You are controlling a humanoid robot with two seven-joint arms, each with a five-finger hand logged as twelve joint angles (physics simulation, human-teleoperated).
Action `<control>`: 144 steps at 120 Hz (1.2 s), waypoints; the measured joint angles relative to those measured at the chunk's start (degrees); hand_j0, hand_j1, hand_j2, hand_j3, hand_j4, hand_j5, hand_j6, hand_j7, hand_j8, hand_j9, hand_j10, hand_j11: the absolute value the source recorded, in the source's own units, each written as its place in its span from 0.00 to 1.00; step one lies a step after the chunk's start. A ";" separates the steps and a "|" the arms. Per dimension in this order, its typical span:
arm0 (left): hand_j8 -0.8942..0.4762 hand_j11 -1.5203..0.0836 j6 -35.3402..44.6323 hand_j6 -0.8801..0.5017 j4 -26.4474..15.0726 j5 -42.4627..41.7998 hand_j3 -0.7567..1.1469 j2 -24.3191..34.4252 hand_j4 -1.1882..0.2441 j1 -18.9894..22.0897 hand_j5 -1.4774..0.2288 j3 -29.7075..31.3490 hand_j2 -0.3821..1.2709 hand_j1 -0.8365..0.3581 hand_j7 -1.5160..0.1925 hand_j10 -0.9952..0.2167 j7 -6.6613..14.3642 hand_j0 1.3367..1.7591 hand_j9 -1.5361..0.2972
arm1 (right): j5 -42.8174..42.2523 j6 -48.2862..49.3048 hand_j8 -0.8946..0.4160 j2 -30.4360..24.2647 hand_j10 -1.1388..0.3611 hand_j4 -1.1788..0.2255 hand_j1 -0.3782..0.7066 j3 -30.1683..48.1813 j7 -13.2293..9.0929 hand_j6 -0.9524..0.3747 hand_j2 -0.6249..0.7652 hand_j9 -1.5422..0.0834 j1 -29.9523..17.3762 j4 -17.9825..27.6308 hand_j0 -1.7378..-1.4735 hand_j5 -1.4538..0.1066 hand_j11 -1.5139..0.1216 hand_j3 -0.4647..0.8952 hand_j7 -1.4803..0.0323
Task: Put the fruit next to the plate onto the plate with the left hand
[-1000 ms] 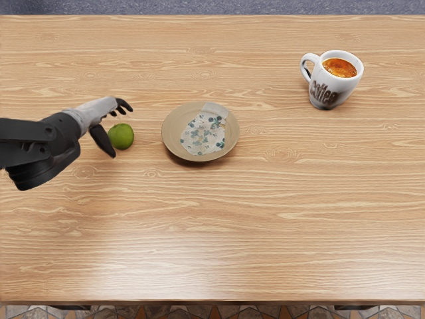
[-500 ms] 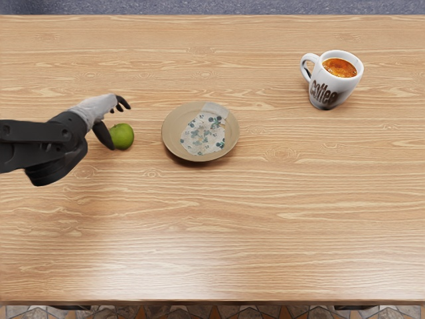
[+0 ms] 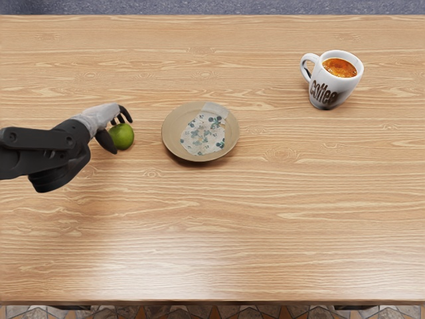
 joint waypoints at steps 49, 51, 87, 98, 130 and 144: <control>0.32 0.50 -1.15 0.36 2.60 0.54 0.40 -1.75 0.48 0.35 0.48 1.52 0.34 0.49 0.48 0.37 0.00 0.75 0.45 | 0.00 0.00 0.66 0.00 0.74 0.82 0.06 -0.01 0.00 0.69 0.44 0.92 0.00 0.00 0.30 0.91 0.90 0.34 0.95; 0.32 0.50 -1.28 0.36 2.69 0.61 0.40 -1.76 0.47 0.35 0.48 1.58 0.34 0.49 0.48 0.37 -0.01 0.75 0.44 | 0.01 0.00 0.66 0.00 0.74 0.82 0.06 -0.01 0.00 0.69 0.44 0.92 0.00 0.00 0.30 0.91 0.90 0.34 0.95; 0.31 0.40 -3.80 0.38 2.84 0.03 0.40 -2.54 0.48 -0.24 0.41 2.00 0.39 0.48 0.39 0.29 0.01 0.74 0.36 | 0.00 0.00 0.66 0.00 0.74 0.82 0.06 -0.02 0.00 0.69 0.44 0.92 0.00 0.00 0.30 0.91 0.90 0.34 0.95; 0.31 0.39 -4.04 0.38 2.40 -0.31 0.40 -2.63 0.48 -1.24 0.38 2.01 0.42 0.48 0.38 0.28 -0.03 0.75 0.35 | 0.00 0.00 0.66 0.00 0.74 0.82 0.06 -0.02 0.00 0.69 0.44 0.92 0.00 0.00 0.30 0.91 0.90 0.34 0.95; 0.31 0.37 -6.61 0.38 1.62 -1.03 0.40 -3.02 0.49 -7.58 0.35 1.76 0.42 0.50 0.36 0.28 0.02 0.75 0.33 | 0.00 0.00 0.66 0.00 0.74 0.82 0.06 0.00 0.00 0.69 0.44 0.92 0.00 0.00 0.30 0.91 0.90 0.34 0.95; 0.30 0.37 -7.46 0.38 1.62 -1.81 0.40 -5.86 0.48 -10.07 0.34 1.64 0.43 0.50 0.35 0.27 0.05 0.75 0.33 | 0.00 0.00 0.66 0.00 0.74 0.82 0.06 -0.01 0.00 0.69 0.44 0.92 0.00 0.00 0.30 0.91 0.90 0.34 0.95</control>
